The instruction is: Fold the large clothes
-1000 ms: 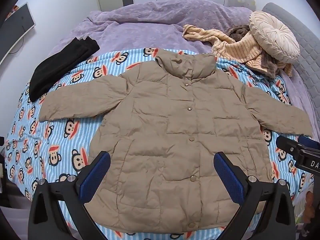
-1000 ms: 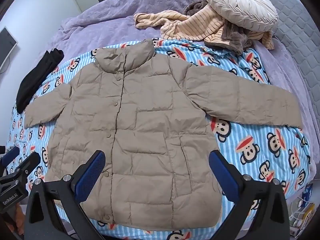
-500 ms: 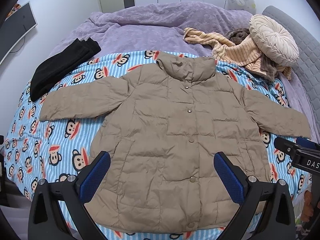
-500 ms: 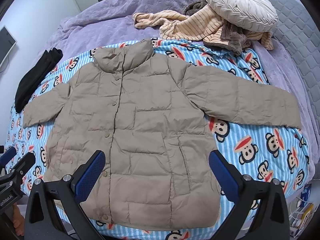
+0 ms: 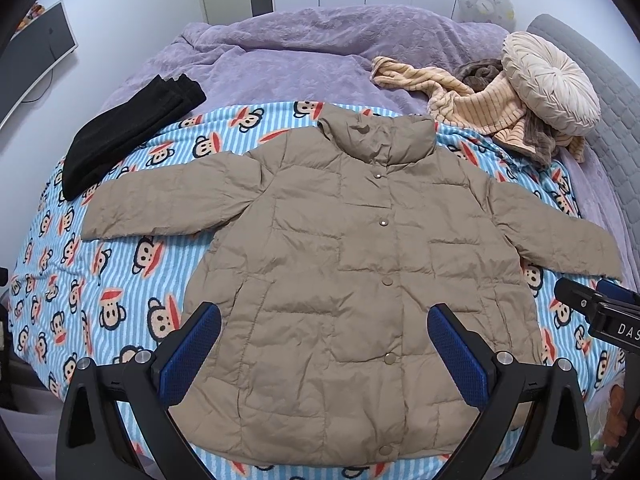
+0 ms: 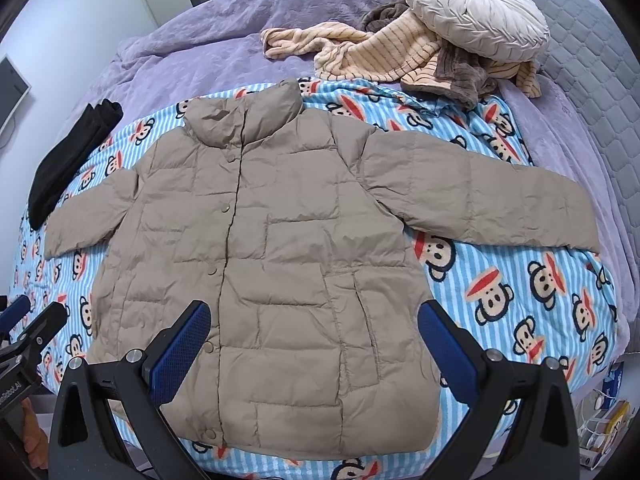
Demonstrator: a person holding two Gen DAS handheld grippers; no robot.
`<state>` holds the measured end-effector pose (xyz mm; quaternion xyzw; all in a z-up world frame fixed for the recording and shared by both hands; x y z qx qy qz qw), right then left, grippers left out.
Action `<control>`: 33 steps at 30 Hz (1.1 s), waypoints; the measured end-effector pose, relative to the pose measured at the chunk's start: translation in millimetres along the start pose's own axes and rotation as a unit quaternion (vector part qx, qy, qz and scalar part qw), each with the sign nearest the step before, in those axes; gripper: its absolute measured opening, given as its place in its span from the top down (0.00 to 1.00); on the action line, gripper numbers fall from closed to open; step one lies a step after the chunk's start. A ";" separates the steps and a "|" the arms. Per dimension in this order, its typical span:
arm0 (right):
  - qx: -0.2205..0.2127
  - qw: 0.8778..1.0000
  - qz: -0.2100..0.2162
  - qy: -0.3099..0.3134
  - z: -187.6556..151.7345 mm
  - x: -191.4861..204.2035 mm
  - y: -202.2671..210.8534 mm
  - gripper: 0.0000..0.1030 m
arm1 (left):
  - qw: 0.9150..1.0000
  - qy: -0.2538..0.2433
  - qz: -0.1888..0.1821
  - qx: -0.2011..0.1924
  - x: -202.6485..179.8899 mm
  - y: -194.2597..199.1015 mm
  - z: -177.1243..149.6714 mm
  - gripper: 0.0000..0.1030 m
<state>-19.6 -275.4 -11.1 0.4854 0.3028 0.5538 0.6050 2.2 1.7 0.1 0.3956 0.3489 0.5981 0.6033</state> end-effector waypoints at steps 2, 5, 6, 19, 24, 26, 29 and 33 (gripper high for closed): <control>0.000 1.000 0.000 -0.002 -0.5 -1.3 0.4 0.00 | 1.000 0.001 0.000 0.001 0.5 -0.1 -0.8 0.00; 0.000 1.000 -0.001 -0.004 -0.4 -2.6 0.7 0.00 | 1.000 0.002 0.000 0.001 3.5 -1.1 -2.4 0.00; -0.001 1.000 -0.001 -0.004 -0.4 -2.7 0.8 0.00 | 1.000 0.001 0.000 0.000 4.0 -0.4 -3.3 0.00; 0.000 1.000 -0.001 -0.005 -0.9 -3.8 0.4 0.00 | 1.000 0.000 0.001 0.001 4.8 -0.5 -3.9 0.00; 0.000 1.000 -0.001 -0.004 -1.0 -4.5 -0.1 0.00 | 1.000 0.000 0.001 0.000 4.4 -0.3 -4.2 0.00; 0.000 1.000 0.000 -0.005 -1.3 -4.9 -0.2 0.00 | 1.000 -0.002 0.002 0.000 5.9 -0.1 -5.1 0.00; 0.000 1.000 0.000 -0.004 -1.1 -5.4 -0.4 0.00 | 1.000 -0.002 0.002 0.001 5.4 0.1 -5.1 0.00; 0.000 1.000 0.000 -0.005 -0.9 -5.8 -0.7 0.00 | 1.000 -0.001 0.002 0.001 4.1 0.3 -4.7 0.00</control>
Point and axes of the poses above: each gripper's, at about its wrist camera, not at the fingertips, and y roughly against the way its jaws point, x to its left, z to its top, the point moved 1 cm from there along -y, roughly the way its jaws point, and after that the axes turned 5 degrees about z, right-handed, at the moved point
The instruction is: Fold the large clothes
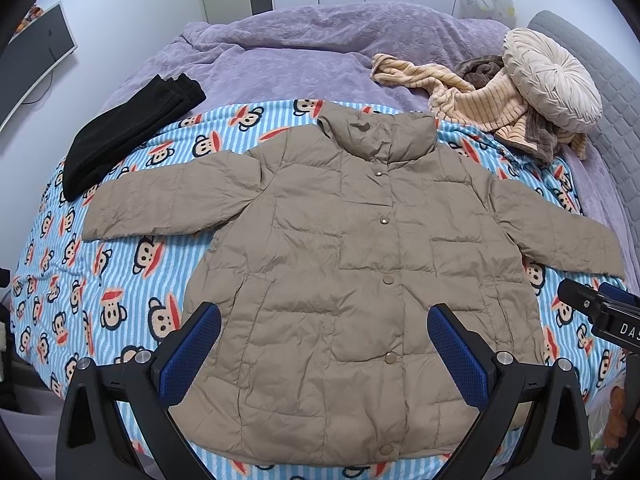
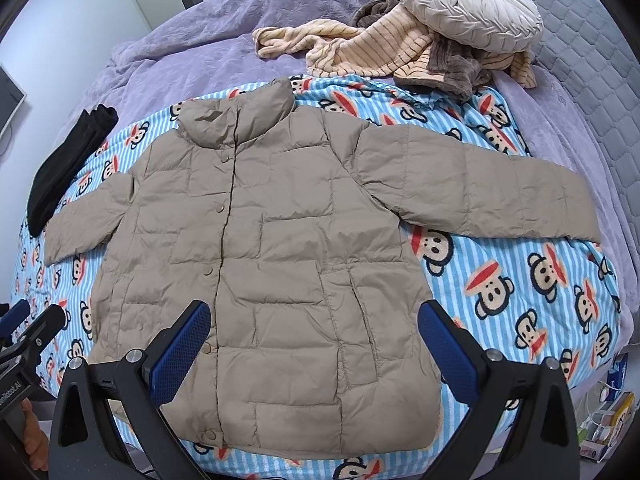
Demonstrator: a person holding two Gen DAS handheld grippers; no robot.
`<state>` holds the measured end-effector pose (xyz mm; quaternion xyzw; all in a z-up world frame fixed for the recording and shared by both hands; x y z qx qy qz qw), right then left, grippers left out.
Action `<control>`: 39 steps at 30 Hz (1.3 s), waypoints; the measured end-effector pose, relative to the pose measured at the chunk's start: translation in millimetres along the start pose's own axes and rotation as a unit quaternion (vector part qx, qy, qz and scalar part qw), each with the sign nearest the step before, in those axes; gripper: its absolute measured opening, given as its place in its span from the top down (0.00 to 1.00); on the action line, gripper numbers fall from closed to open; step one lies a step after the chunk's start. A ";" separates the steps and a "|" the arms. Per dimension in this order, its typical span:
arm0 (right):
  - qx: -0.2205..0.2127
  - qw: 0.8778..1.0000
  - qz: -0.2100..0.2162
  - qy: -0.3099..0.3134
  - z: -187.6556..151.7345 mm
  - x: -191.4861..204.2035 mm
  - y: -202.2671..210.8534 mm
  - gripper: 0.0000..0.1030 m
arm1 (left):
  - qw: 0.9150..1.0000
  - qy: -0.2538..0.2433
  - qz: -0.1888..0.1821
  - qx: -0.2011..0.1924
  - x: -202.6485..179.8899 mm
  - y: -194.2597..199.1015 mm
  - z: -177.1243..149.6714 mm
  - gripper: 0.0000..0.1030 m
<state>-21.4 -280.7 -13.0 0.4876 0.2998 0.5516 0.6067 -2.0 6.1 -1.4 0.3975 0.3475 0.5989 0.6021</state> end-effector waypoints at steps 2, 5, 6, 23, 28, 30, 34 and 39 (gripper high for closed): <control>0.000 1.000 0.000 0.000 -0.3 -0.3 0.2 0.00 | 1.000 -0.001 0.000 0.000 0.4 -0.2 -0.1 0.00; 0.000 1.000 0.000 0.000 0.1 -1.0 0.1 0.00 | 1.000 -0.001 0.000 0.000 -0.3 -0.2 0.4 0.00; 0.000 1.000 0.001 0.000 0.0 -1.2 0.2 0.00 | 1.000 -0.001 0.000 0.000 0.3 -0.2 0.2 0.00; 0.001 1.000 0.002 0.002 0.1 -0.9 -0.2 0.00 | 1.000 0.000 0.002 0.001 -0.8 0.7 2.4 0.00; 0.001 1.000 0.002 0.002 0.0 -0.2 -0.6 0.00 | 1.000 0.000 0.002 0.002 0.0 0.7 2.3 0.00; 0.001 1.000 0.002 0.003 -2.7 -0.8 -2.0 0.00 | 1.000 0.001 0.002 0.002 1.5 1.3 3.1 0.00; 0.002 1.000 0.002 0.003 -1.6 1.0 -2.5 0.00 | 1.000 -0.001 0.002 0.002 0.8 1.2 3.0 0.00; 0.002 1.000 0.002 0.003 -0.4 1.4 -2.3 0.00 | 1.000 -0.001 0.002 0.002 2.1 1.4 3.1 0.00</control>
Point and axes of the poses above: each gripper's, at about its wrist camera, not at the fingertips, and y roughly against the way its jaws point, x to its left, z to its top, the point moved 1 cm from there along -y, roughly the way its jaws point, and after that the axes turned 5 degrees about z, right-handed, at the moved point
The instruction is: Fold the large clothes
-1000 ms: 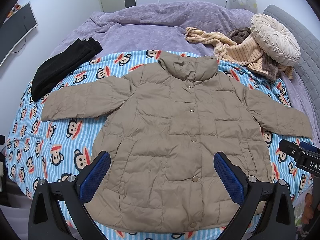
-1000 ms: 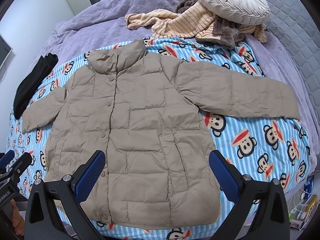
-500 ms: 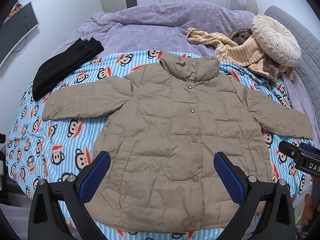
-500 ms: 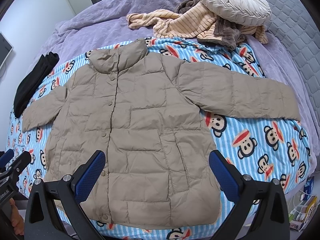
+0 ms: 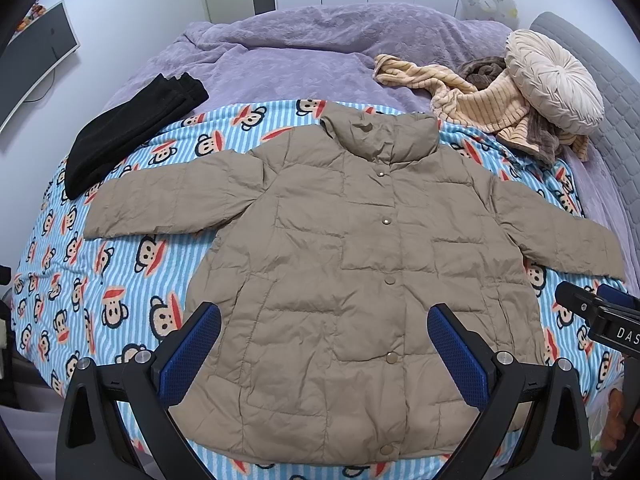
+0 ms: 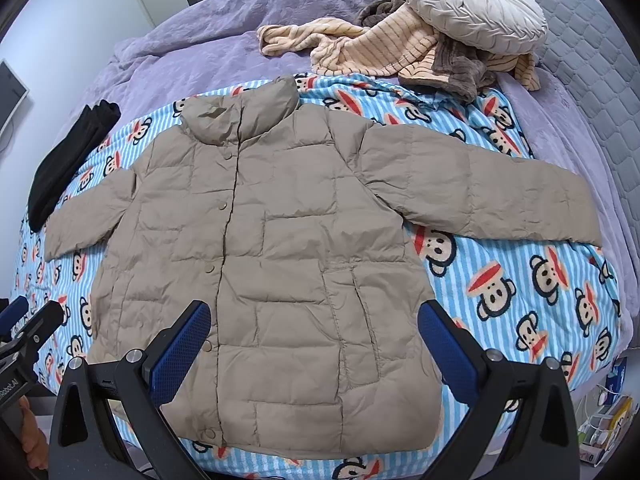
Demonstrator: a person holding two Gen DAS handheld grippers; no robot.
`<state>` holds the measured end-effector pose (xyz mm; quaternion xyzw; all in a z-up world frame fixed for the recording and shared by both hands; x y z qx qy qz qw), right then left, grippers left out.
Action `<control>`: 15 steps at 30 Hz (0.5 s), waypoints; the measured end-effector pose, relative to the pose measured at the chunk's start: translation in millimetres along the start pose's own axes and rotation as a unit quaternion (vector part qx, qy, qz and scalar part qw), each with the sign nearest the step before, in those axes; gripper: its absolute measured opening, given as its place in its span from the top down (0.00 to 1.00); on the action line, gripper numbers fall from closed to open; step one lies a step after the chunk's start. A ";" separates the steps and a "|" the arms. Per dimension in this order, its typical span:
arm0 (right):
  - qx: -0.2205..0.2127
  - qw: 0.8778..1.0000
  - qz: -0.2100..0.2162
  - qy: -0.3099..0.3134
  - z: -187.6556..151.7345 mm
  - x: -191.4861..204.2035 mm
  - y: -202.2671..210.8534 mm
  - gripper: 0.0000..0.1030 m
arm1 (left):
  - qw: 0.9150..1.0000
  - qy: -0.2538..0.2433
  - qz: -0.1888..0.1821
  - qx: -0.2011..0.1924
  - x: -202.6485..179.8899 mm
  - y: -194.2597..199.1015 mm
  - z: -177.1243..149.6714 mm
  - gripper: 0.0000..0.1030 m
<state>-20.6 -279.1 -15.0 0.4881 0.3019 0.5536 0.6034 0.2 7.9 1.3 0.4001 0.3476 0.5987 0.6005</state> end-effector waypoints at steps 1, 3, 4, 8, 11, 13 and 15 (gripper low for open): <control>0.000 1.000 0.000 0.000 -0.4 0.2 -0.1 0.00 | 1.000 0.000 0.000 0.000 0.6 0.1 0.3 0.00; 0.000 1.000 0.000 0.000 0.5 0.1 -0.2 0.00 | 1.000 0.000 0.000 0.000 -1.4 0.1 0.2 0.00; 0.000 1.000 0.000 0.000 0.2 0.3 -0.4 0.00 | 1.000 0.000 0.000 0.000 -1.4 0.2 0.1 0.00; 0.000 1.000 0.000 0.000 1.2 0.2 -0.6 0.00 | 1.000 0.000 0.001 0.001 -2.2 0.3 0.0 0.00; 0.000 1.000 0.000 0.000 0.9 0.5 -1.0 0.00 | 1.000 0.000 0.001 0.001 -2.2 0.2 -0.1 0.00; 0.000 1.000 0.000 0.000 1.1 0.3 -1.0 0.00 | 1.000 0.000 0.001 0.001 -1.3 0.3 -0.1 0.00; 0.000 1.000 0.000 0.000 1.3 0.4 -1.2 0.00 | 1.000 0.001 0.001 0.001 -2.3 0.3 0.0 0.00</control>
Point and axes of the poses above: each gripper's, at about its wrist camera, not at the fingertips, and y roughly against the way its jaws point, x to its left, z to its top, the point moved 1 cm from there along -y, roughly the way its jaws point, and after that the axes turned 5 degrees about z, right-handed, at the moved point
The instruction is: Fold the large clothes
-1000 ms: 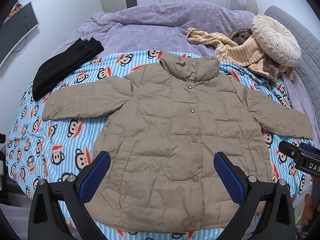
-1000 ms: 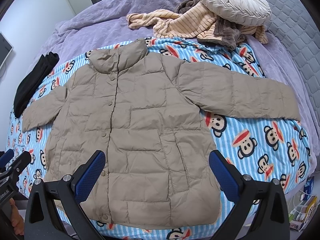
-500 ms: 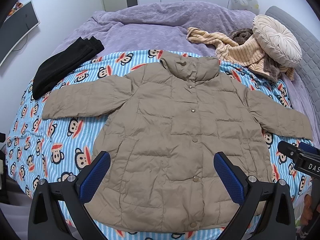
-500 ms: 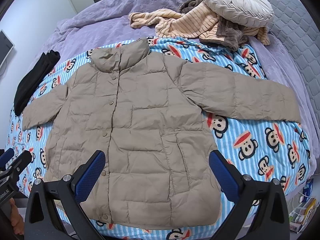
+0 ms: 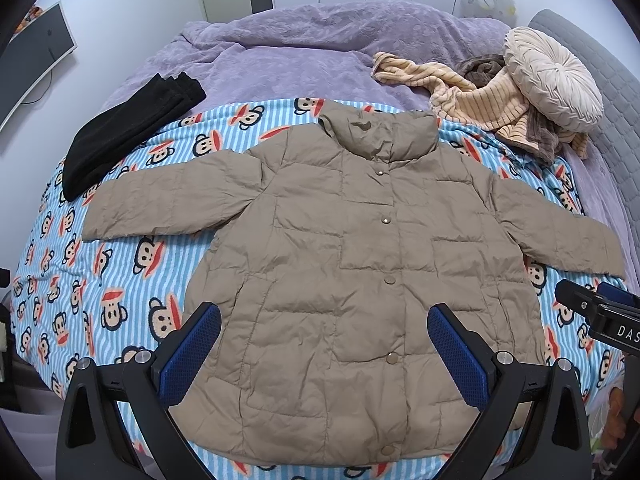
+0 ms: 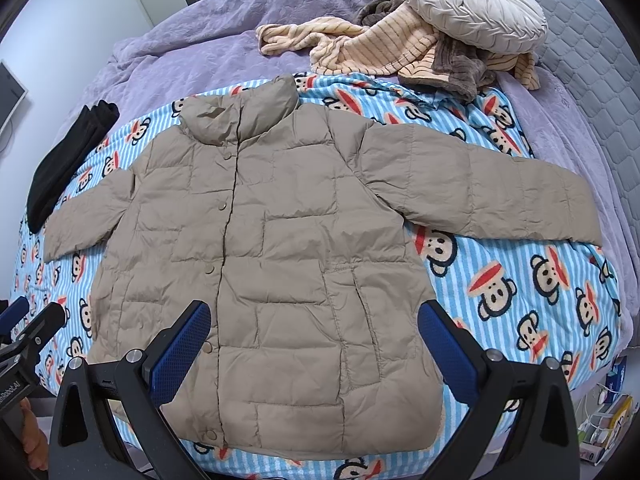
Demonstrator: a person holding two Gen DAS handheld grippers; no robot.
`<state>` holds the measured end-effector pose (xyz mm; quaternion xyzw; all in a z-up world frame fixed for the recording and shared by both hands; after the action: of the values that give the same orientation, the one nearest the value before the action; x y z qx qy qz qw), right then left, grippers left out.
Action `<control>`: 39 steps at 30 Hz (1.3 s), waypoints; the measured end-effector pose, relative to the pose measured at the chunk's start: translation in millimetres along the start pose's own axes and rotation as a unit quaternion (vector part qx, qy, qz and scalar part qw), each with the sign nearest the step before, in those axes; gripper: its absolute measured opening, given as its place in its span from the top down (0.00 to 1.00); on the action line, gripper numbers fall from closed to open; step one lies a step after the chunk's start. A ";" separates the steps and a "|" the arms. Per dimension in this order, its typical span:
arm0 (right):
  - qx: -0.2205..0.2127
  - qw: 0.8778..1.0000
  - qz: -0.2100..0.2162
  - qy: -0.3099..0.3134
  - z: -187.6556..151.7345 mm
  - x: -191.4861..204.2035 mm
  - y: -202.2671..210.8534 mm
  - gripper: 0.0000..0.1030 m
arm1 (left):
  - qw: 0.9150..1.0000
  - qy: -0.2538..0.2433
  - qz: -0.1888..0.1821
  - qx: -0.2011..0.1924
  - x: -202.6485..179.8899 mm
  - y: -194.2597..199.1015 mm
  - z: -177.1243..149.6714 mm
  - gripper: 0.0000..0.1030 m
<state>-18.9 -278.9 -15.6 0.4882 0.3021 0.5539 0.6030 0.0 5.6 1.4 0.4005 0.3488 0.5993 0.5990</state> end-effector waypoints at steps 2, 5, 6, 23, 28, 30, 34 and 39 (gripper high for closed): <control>0.001 1.000 0.000 0.000 -0.5 -0.2 -0.2 0.00 | 1.000 0.000 0.001 0.001 -0.6 -1.1 -1.0 0.00; 0.001 1.000 -0.001 -0.001 -0.5 -0.1 -0.5 0.00 | 1.000 0.000 0.001 0.002 -1.0 -2.0 -2.4 0.00; 0.001 1.000 -0.001 -0.001 -0.1 -0.1 -0.6 0.00 | 1.000 0.000 0.001 0.003 -0.9 -2.4 -2.9 0.00; 0.003 1.000 -0.001 -0.002 -0.5 3.1 -3.6 0.00 | 1.000 0.000 0.000 0.006 -3.4 -7.6 -0.5 0.00; 0.010 1.000 0.000 -0.010 -3.3 5.6 -12.6 0.00 | 1.000 0.005 0.003 0.012 2.3 -14.2 -1.3 0.00; 0.013 1.000 0.000 -0.013 -5.0 7.0 -13.8 0.00 | 1.000 0.013 -0.006 0.019 9.9 -21.8 -2.4 0.00; 0.009 1.000 0.016 -0.024 -6.8 11.7 -14.0 0.00 | 0.998 0.033 -0.029 0.037 29.3 -39.3 -5.9 0.00; 0.010 0.998 0.052 -0.039 -14.9 29.9 -21.9 0.00 | 0.996 0.055 -0.042 0.053 63.3 -64.6 -5.4 0.00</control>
<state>-18.2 -244.4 -35.7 0.5304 0.2581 0.5624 0.5795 26.0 71.6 -55.0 0.3827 0.4290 0.5757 0.5815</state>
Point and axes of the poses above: each gripper's, at about its wrist camera, not at the fingertips, and y roughly against the way its jaws point, x to its left, z to its top, the point moved 1 cm from there along -y, roughly the way its jaws point, and after that the axes turned 5 degrees about z, right-handed, at the moved point
